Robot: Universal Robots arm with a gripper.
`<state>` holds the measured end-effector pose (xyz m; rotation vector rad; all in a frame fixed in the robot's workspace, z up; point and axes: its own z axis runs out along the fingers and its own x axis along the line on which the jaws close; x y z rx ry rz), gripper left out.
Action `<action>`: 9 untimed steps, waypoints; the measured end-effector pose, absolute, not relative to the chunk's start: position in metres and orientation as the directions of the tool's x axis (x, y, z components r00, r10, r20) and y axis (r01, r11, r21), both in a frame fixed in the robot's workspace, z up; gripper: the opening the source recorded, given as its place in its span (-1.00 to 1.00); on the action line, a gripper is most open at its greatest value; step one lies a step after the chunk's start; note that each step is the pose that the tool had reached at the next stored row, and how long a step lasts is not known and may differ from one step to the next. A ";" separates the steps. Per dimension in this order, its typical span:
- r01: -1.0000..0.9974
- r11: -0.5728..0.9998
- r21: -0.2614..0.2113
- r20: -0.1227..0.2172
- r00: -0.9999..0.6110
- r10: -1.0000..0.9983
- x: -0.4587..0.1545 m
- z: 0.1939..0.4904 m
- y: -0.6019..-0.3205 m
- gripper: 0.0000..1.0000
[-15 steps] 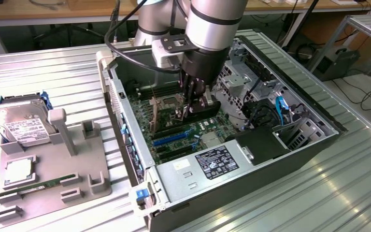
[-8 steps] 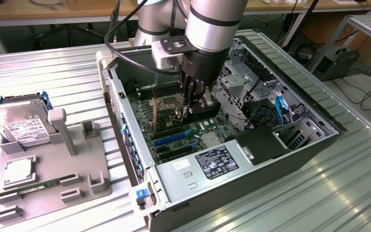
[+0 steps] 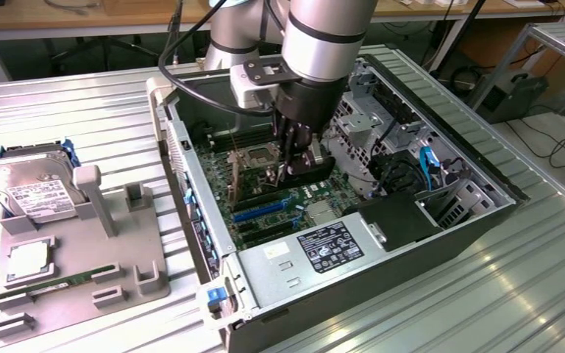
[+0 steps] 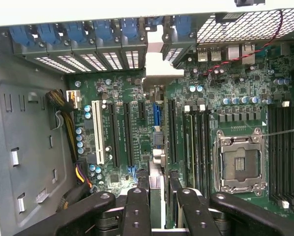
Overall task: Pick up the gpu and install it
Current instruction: 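Insert the gpu into the slot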
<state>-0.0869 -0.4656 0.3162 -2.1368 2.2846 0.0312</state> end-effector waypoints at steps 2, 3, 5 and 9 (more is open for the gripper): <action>-0.998 0.067 0.005 -0.023 -0.067 -0.997 -0.087 0.316 -0.466 -0.47; -0.998 0.067 0.006 -0.023 -0.067 -0.997 -0.087 0.316 -0.466 -0.47; -0.998 0.067 0.005 -0.023 -0.067 -0.997 -0.088 0.315 -0.466 -0.47; -0.998 0.067 0.005 -0.023 -0.067 -0.997 -0.089 0.315 -0.466 -0.47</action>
